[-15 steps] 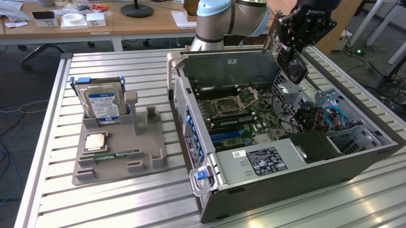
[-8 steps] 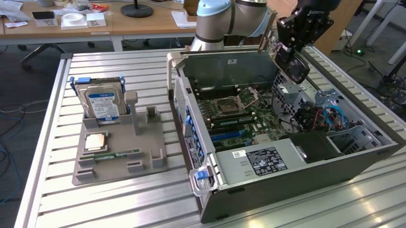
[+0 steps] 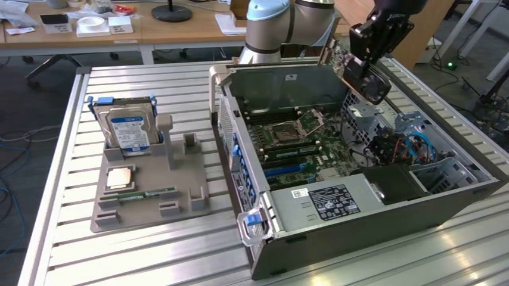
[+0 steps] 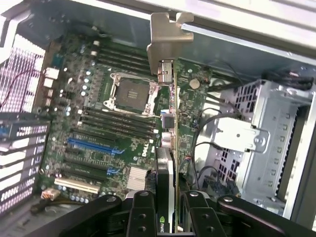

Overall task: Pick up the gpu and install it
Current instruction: 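Insert the gpu into the slot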

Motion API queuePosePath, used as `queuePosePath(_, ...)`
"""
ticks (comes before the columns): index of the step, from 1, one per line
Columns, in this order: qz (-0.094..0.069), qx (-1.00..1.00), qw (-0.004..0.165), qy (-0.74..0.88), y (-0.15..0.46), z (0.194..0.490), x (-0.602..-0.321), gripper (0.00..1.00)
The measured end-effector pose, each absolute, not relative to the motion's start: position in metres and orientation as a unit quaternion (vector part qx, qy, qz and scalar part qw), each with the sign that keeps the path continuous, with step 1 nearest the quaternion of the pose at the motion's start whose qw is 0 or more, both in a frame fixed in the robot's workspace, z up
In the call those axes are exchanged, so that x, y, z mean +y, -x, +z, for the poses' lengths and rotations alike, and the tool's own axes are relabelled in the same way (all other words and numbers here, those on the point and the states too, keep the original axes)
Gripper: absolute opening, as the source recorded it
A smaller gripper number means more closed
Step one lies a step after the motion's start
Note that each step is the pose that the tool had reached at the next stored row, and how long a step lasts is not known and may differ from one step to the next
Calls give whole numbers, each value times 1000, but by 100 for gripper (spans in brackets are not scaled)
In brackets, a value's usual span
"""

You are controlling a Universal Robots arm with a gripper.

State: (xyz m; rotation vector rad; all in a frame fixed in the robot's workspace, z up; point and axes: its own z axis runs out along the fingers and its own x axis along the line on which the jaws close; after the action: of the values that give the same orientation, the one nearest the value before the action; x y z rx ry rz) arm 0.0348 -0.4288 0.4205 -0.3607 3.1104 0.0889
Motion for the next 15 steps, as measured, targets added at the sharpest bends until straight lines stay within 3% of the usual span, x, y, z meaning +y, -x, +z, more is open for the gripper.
queuePosePath(15,29,968,1,249,-35,420,-429,27)
